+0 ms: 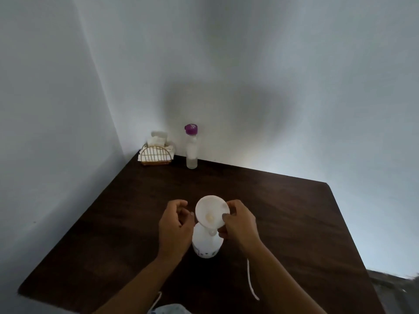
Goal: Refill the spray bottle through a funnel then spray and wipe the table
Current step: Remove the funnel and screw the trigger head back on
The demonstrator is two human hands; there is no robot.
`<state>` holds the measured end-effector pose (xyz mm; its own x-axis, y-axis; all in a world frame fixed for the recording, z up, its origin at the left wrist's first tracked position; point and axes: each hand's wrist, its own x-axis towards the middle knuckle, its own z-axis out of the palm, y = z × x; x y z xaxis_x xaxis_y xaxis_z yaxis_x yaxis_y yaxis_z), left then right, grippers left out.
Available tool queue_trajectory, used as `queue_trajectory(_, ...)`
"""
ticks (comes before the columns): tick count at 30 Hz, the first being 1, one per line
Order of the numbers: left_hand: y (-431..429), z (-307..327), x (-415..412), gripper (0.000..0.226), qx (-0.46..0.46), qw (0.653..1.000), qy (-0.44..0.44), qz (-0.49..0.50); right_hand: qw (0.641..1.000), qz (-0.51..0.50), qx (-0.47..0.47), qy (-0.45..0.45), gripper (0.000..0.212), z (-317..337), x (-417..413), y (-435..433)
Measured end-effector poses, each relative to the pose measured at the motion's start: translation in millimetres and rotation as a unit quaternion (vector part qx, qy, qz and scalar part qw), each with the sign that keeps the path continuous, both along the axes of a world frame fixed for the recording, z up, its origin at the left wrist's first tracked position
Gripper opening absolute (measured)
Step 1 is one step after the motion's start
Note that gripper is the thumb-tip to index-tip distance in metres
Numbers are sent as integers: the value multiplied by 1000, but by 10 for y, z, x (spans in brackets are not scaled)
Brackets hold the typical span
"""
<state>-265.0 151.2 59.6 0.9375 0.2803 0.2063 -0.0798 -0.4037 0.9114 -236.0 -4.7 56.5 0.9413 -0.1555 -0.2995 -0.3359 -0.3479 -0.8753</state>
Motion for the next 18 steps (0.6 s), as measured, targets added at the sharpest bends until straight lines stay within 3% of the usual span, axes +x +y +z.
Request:
queue_trajectory(3,98,-94,96,28,1,998,57,-22,999,-15,4,-33,26,21,-29,-6)
queue_trajectory(7,60,-306,175,44,13,981,153,-121,996,-47,-38,-69,25,52,-59,-62)
queue_trajectory(14,-73,-595,247,58,93,953,182,-223,991,-110,-53,-46,32,-25,-162,-169)
queue_trajectory(18,-102,-638,310,53,65,955,185,-221,990,-122,-39,-63,32,-74,-204,-180)
